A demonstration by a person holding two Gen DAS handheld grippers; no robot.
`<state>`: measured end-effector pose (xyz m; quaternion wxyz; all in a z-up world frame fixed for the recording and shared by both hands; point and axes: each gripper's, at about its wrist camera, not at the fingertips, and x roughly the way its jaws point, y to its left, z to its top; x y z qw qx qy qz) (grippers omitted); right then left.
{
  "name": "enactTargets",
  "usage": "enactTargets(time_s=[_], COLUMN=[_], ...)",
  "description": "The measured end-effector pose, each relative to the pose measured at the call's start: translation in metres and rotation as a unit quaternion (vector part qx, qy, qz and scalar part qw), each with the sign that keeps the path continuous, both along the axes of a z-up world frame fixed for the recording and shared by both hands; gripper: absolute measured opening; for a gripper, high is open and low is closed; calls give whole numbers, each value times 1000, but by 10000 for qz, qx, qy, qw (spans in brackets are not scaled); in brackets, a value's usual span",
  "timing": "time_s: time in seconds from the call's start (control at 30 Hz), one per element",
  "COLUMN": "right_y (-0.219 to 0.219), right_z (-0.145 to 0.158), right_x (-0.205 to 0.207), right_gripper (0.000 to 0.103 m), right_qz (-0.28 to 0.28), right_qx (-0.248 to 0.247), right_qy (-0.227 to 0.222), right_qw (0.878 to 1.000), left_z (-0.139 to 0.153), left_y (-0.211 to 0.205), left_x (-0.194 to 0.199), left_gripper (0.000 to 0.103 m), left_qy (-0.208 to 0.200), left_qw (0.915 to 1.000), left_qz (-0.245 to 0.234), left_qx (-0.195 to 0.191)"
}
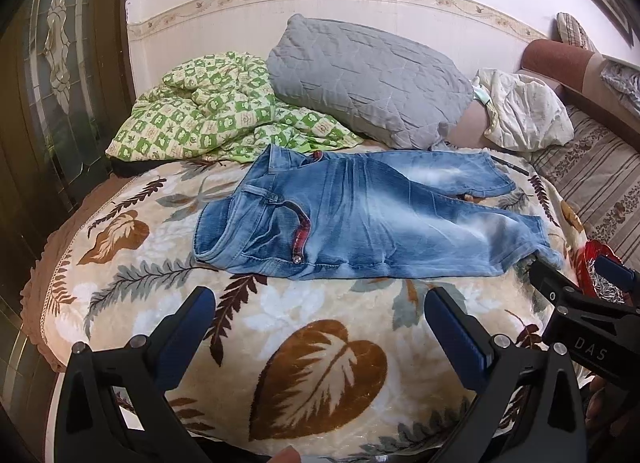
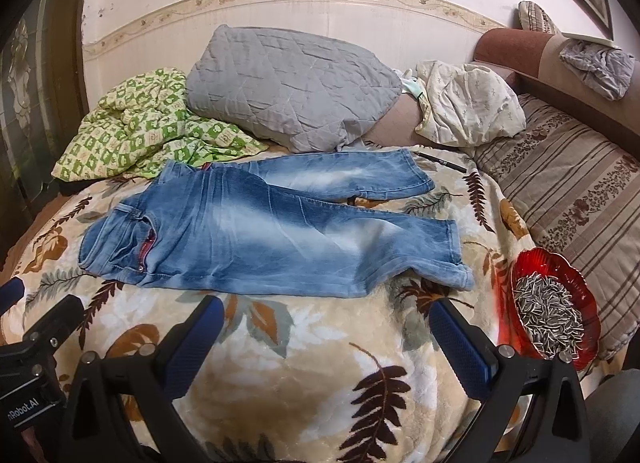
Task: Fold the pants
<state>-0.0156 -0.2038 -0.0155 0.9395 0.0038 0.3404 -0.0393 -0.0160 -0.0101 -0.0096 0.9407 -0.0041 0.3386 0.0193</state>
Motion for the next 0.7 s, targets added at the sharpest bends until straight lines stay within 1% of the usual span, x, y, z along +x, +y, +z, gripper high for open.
enactTargets(time_s=[0.7], right_y=[-2], right_z=[4], right_x=[-2], right_gripper=[103], right_qz=[-43], right_qx=[31], right_qy=[-28], right_qw=[10000], left_z=[1], left_y=[7], left_x=[-1], left_gripper=[103], left_qy=[40], left_qw=[10000], left_qz=[63], left_qx=[4])
